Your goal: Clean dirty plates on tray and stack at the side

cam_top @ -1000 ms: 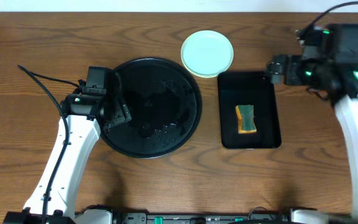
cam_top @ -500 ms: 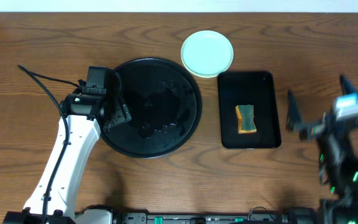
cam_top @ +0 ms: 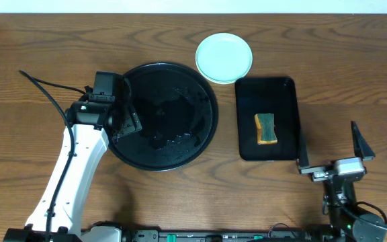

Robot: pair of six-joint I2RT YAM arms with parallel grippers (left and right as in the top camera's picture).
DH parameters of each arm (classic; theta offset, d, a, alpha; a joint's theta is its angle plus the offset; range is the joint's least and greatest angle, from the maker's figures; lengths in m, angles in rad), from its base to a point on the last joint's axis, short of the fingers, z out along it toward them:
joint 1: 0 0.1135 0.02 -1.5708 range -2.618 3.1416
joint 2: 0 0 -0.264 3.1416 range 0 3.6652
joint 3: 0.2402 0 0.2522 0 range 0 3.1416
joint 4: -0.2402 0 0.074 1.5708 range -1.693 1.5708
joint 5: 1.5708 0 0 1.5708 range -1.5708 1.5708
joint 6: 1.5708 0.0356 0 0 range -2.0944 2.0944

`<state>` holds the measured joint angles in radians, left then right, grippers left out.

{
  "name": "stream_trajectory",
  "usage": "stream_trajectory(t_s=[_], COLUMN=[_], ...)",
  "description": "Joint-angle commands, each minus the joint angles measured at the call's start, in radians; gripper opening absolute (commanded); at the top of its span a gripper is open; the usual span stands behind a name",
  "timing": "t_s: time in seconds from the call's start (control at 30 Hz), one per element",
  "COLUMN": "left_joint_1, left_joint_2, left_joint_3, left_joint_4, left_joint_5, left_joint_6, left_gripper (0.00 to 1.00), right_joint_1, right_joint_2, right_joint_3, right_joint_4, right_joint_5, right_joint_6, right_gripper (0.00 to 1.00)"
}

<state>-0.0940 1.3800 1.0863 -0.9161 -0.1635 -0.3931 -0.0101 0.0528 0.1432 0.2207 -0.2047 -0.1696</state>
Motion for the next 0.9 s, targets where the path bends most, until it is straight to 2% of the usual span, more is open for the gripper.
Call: stream_trajectory(t_s=[0.0, 0.2, 0.5, 0.63, 0.87], left_joint_1=[0.004, 0.004, 0.004, 0.004, 0.004], left_joint_2=[-0.002, -0.002, -0.002, -0.002, -0.002], left_joint_3=[-0.002, -0.002, -0.002, -0.002, -0.002], left_joint_4=[-0.003, -0.003, -0.003, -0.003, -0.003], left_joint_5=[-0.01, -0.01, -0.01, -0.01, -0.01], left_joint_6=[-0.002, -0.002, -0.002, -0.002, -0.002], left_gripper=[0.92, 0.92, 0.93, 0.93, 0.93], right_joint_1=[-0.009, -0.009, -0.009, -0.009, -0.009], right_joint_2=[-0.042, -0.048, -0.048, -0.048, -0.046], right_joint_3=[-0.064, -0.137, -0.138, -0.138, -0.138], right_joint_4=[0.023, 0.022, -0.284, -0.285, -0.291], right_joint_5=[0.014, 0.014, 0.051, 0.09, 0.145], right_joint_6=[-0.011, -0.003, 0.002, 0.002, 0.09], right_gripper=[0.99, 0.99, 0.99, 0.99, 0.99])
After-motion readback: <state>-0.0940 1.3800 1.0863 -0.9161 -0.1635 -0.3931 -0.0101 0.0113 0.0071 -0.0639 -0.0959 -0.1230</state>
